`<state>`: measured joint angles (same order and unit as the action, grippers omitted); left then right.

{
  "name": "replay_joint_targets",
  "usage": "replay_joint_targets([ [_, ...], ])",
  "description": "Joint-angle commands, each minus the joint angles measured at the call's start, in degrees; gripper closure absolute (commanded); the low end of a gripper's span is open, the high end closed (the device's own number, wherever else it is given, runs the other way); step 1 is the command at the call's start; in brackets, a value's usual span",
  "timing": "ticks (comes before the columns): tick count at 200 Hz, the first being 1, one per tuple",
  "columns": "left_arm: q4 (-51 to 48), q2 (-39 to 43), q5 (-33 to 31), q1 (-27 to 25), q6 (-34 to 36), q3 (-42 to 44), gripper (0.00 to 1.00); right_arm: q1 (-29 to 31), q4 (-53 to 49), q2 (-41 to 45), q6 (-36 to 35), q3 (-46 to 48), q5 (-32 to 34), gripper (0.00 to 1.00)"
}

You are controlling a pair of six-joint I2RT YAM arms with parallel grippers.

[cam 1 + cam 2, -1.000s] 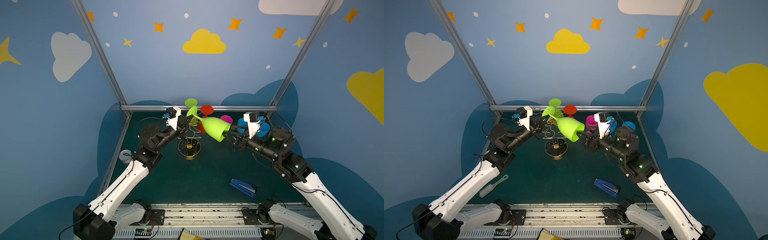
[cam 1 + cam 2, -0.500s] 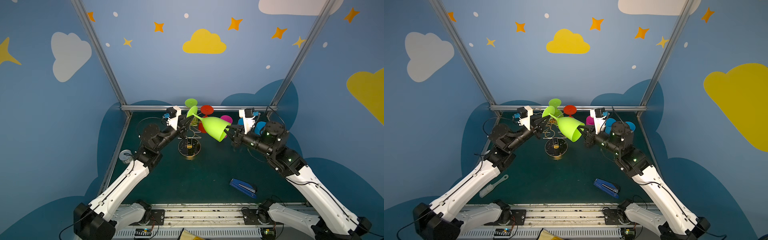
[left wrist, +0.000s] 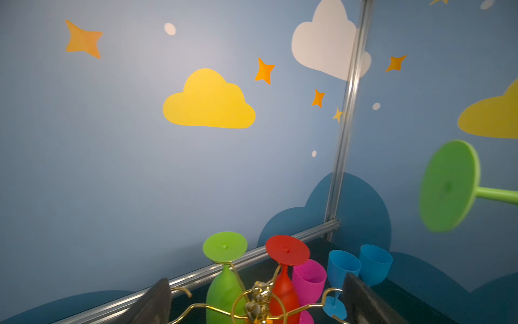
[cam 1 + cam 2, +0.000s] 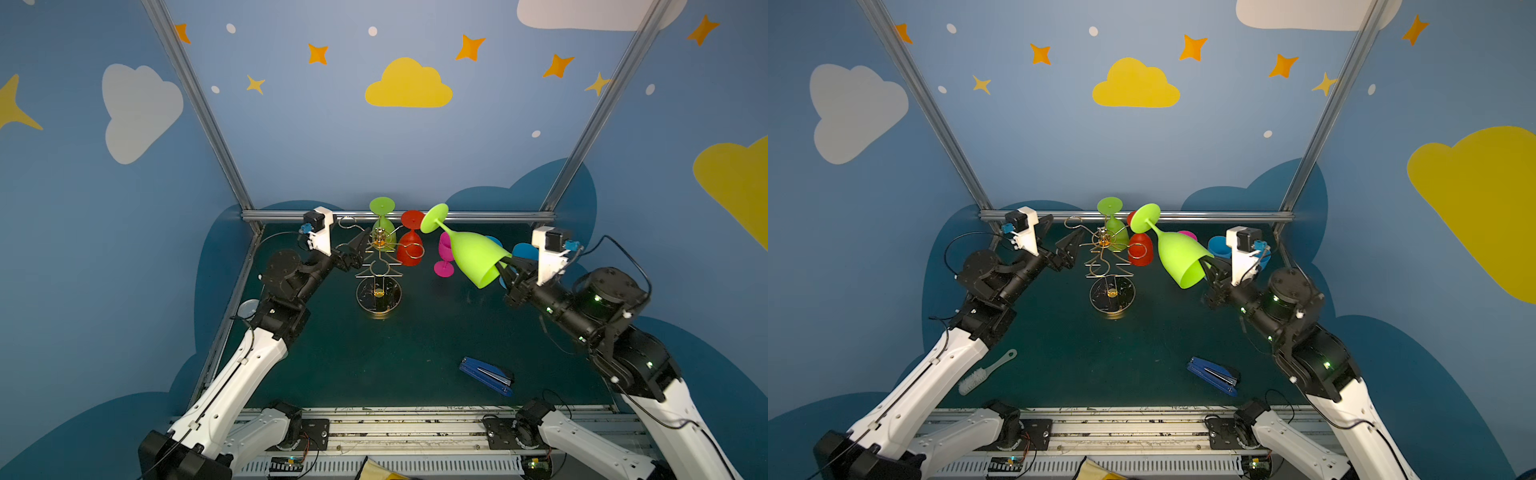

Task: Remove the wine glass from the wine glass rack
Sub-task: 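Open the left gripper and retract it while the right carries the glass down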

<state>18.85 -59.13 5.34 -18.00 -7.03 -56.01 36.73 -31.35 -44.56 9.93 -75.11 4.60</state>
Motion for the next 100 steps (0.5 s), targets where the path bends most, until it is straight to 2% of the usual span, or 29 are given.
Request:
replay_joint_targets([
  [1, -1.7, 2.2, -1.2, 4.8, -2.3, 0.9, 0.04, -0.3, -13.2, 2.3, -1.7, -1.8, 8.3, 1.0],
  [27, -1.6, 3.4, -1.4, 9.8, -2.5, 2.9, 0.03, -0.3, -23.6, 2.2, -0.8, -1.9, 12.2, 1.0],
  [55, -0.4, 4.2, -0.5, 13.2, -3.8, 6.2, 0.03, -0.5, -30.6, -2.5, 0.6, -2.0, 15.4, 1.0],
  [100, 0.3, 5.1, -0.1, 16.2, -6.6, 8.5, 0.03, -3.4, -30.1, -15.9, -1.4, -3.2, 10.9, 1.0],
])
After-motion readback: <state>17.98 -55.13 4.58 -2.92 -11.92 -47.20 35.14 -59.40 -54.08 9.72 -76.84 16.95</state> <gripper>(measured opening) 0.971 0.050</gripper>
